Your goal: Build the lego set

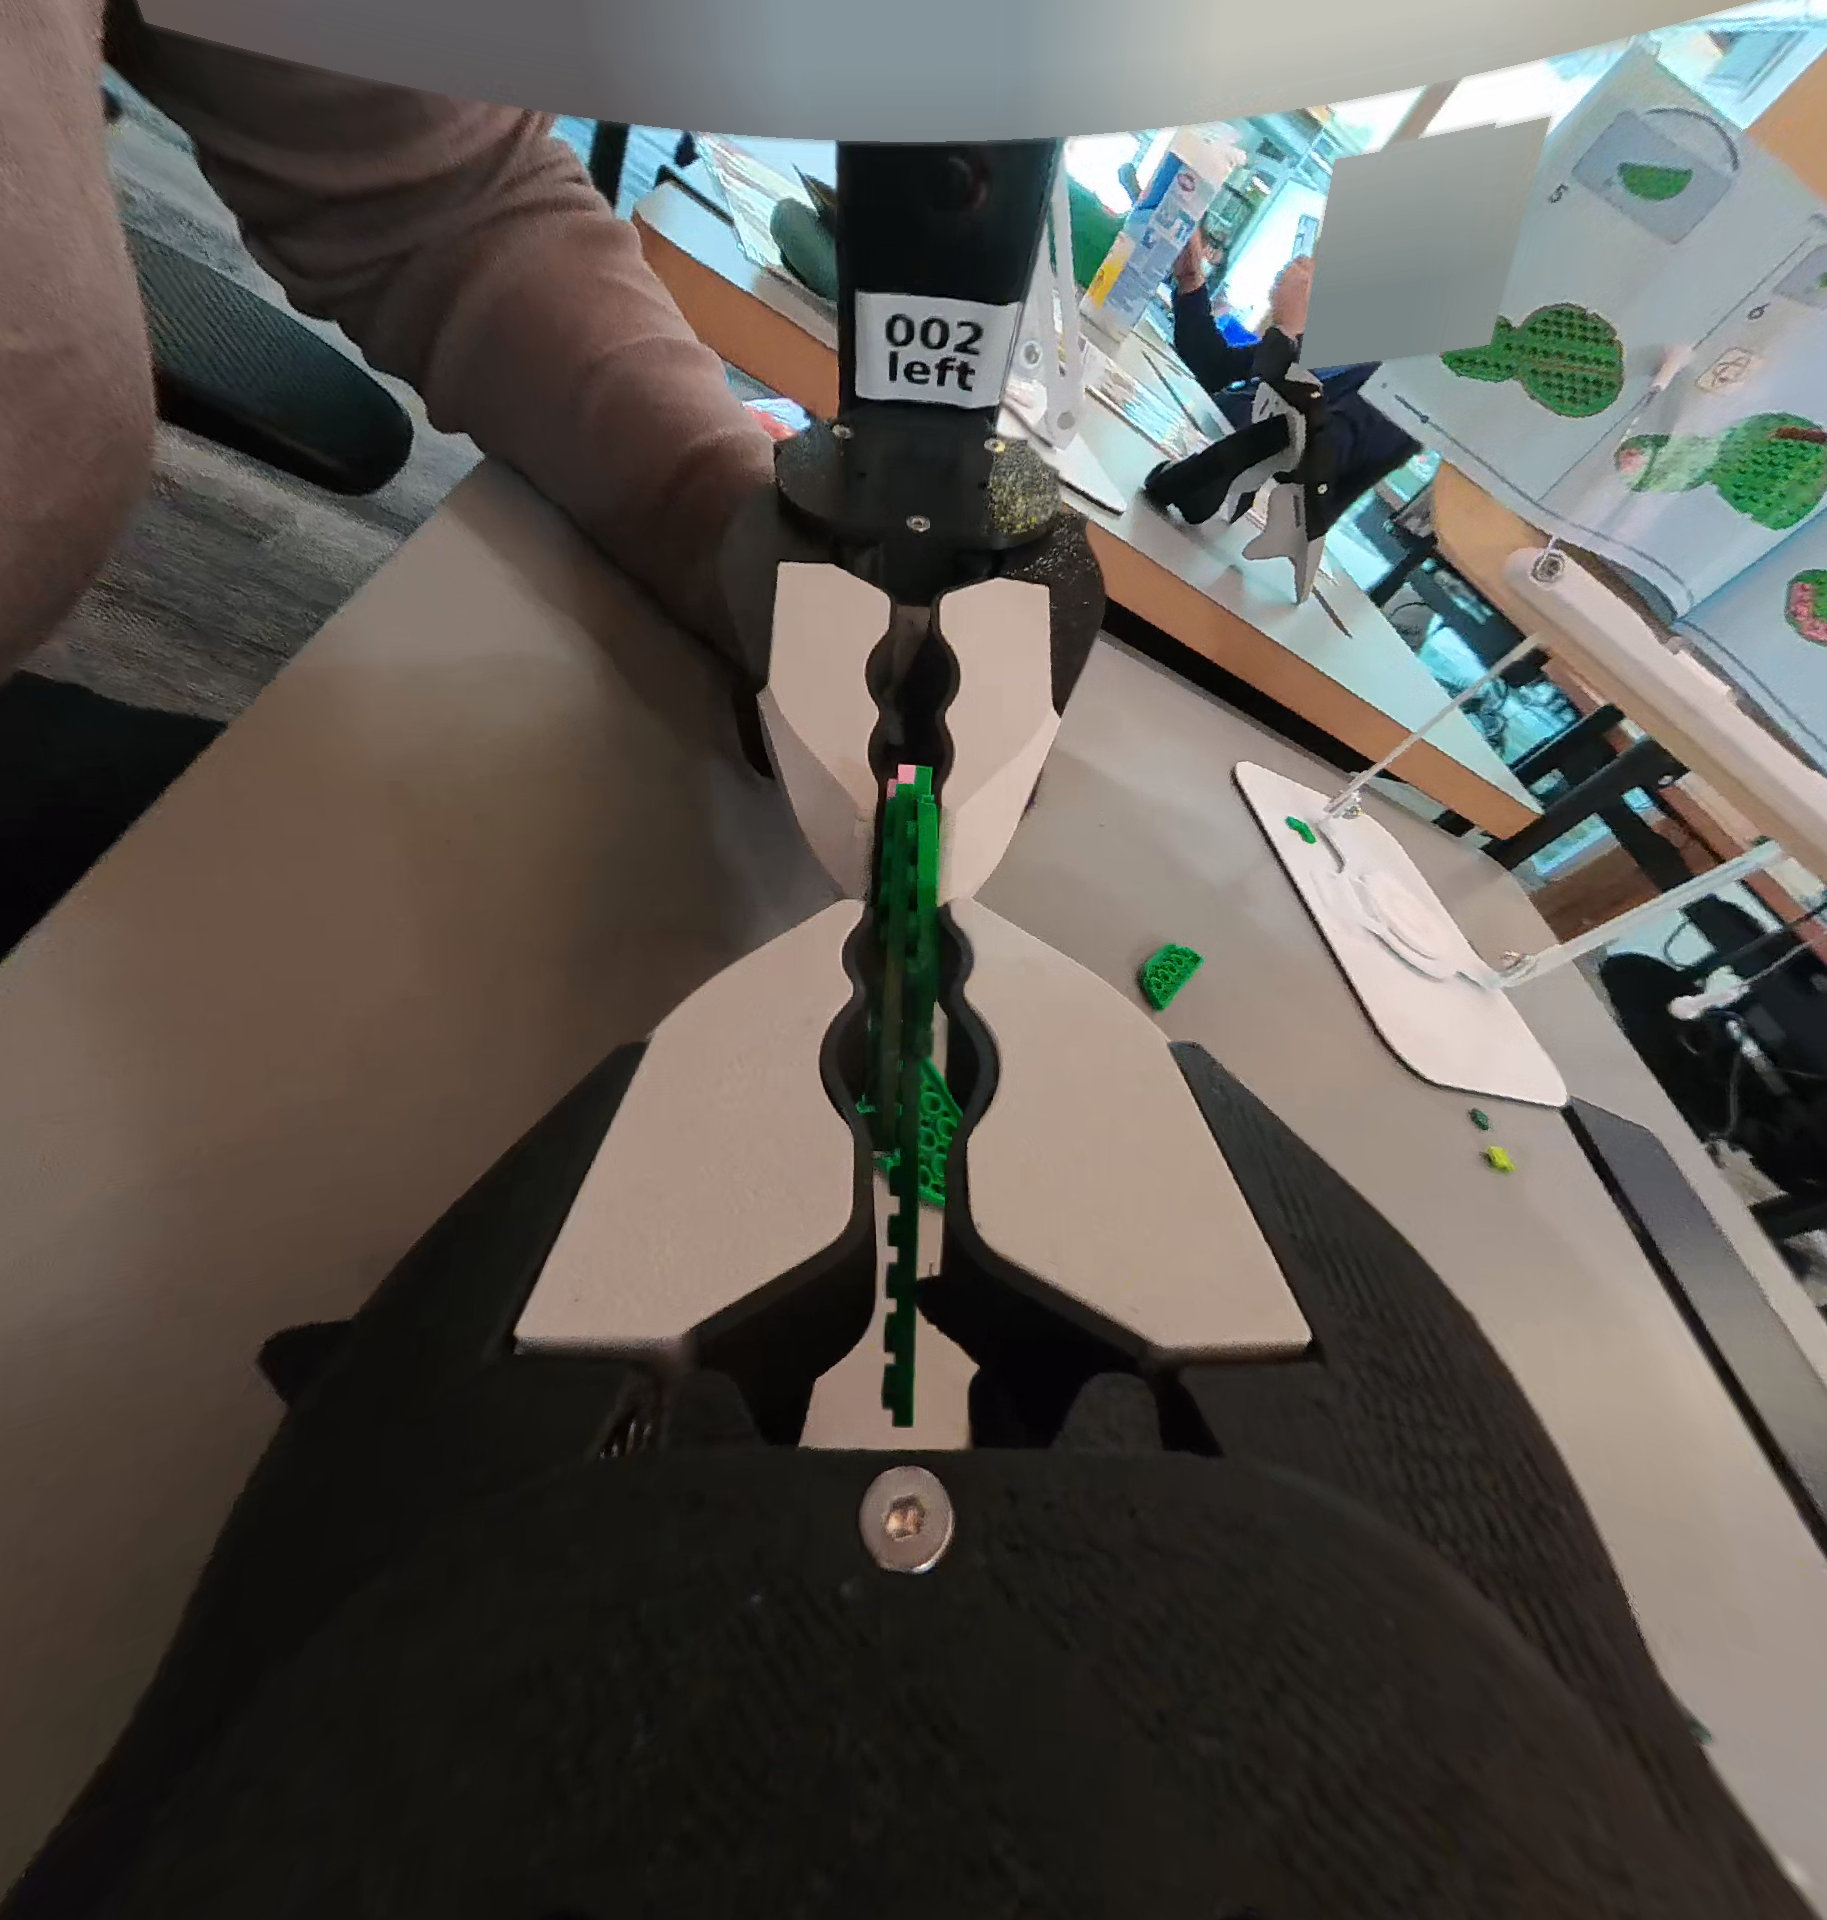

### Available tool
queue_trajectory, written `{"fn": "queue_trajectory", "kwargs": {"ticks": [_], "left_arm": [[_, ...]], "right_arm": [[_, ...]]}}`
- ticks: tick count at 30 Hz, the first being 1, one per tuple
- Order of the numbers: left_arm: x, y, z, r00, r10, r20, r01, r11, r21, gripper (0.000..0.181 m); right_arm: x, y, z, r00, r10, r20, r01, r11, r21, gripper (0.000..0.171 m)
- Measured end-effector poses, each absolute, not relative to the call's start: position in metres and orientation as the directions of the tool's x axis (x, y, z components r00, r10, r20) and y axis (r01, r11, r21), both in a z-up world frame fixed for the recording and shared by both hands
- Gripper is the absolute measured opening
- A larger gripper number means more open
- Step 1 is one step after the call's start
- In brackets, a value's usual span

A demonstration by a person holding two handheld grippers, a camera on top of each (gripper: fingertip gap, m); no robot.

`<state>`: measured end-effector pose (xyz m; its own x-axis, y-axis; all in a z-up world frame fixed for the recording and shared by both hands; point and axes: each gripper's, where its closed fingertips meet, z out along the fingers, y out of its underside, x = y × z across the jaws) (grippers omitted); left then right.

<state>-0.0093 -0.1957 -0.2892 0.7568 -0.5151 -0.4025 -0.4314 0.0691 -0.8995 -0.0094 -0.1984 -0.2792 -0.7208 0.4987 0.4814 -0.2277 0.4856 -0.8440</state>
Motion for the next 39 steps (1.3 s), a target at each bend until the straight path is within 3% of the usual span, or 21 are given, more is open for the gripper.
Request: {"fn": "queue_trajectory", "kwargs": {"ticks": [11, 16, 23, 34, 39], "left_arm": [[-0.012, -0.196, -0.282, 0.785, -0.524, -0.331, -0.350, 0.066, -0.934, 0.008], [-0.015, -0.198, -0.276, 0.798, -0.527, -0.292, -0.298, 0.076, -0.952, 0.008], [-0.017, -0.198, -0.273, 0.803, -0.534, -0.265, -0.266, 0.077, -0.961, 0.008], [-0.015, -0.199, -0.271, 0.797, -0.544, -0.261, -0.254, 0.091, -0.963, 0.009], [-0.018, -0.198, -0.270, 0.811, -0.531, -0.246, -0.242, 0.079, -0.967, 0.008]], "right_arm": [[-0.013, -0.199, -0.272, -0.743, 0.554, 0.376, -0.145, 0.415, -0.898, 0.006], [-0.018, -0.189, -0.273, -0.708, 0.591, 0.386, -0.146, 0.412, -0.899, 0.017], [-0.015, -0.190, -0.271, -0.714, 0.570, 0.407, -0.180, 0.412, -0.893, 0.008], [-0.013, -0.192, -0.269, -0.701, 0.558, 0.445, -0.180, 0.465, -0.867, 0.007], [-0.017, -0.190, -0.268, -0.706, 0.591, 0.391, -0.172, 0.392, -0.904, 0.009]]}}
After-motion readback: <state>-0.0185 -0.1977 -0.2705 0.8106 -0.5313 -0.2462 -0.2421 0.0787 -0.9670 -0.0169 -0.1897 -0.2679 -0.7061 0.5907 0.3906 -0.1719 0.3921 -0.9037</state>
